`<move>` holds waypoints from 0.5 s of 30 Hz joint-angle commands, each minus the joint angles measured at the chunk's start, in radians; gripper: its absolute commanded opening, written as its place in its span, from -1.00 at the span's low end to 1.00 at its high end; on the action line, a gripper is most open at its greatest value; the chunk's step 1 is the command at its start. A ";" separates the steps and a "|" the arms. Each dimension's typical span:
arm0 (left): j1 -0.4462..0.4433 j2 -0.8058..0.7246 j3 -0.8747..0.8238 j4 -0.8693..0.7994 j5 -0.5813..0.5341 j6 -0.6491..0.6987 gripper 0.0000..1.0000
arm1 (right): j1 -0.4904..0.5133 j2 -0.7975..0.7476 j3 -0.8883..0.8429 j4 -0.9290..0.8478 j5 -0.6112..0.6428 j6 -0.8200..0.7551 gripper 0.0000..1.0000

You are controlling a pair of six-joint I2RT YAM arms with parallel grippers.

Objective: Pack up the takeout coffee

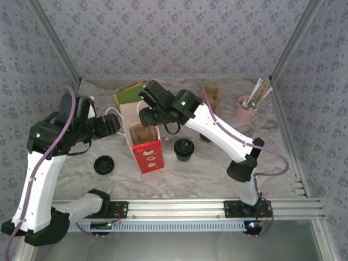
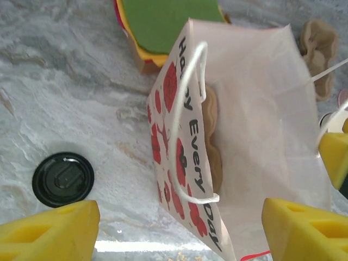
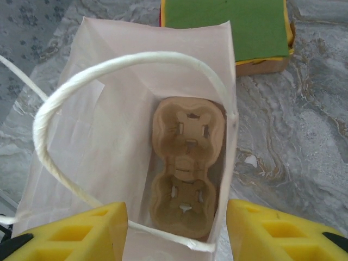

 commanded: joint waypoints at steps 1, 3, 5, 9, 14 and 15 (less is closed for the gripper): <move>0.002 0.000 -0.051 0.055 0.086 -0.036 0.56 | -0.001 0.060 0.103 -0.149 0.016 -0.032 0.05; -0.003 0.005 -0.074 0.073 0.096 -0.050 0.54 | 0.003 0.075 0.123 -0.165 0.025 -0.034 0.09; -0.005 0.003 -0.102 0.090 0.095 -0.053 0.46 | 0.009 0.068 0.122 -0.155 0.039 -0.041 0.11; -0.004 0.007 -0.129 0.110 0.089 -0.053 0.31 | 0.016 0.038 0.100 -0.127 0.042 -0.046 0.11; -0.005 0.007 -0.132 0.121 0.089 -0.049 0.30 | 0.024 0.012 0.102 -0.133 0.058 -0.048 0.31; -0.006 0.007 -0.129 0.124 0.088 -0.048 0.30 | 0.028 0.009 0.103 -0.136 0.059 -0.048 0.31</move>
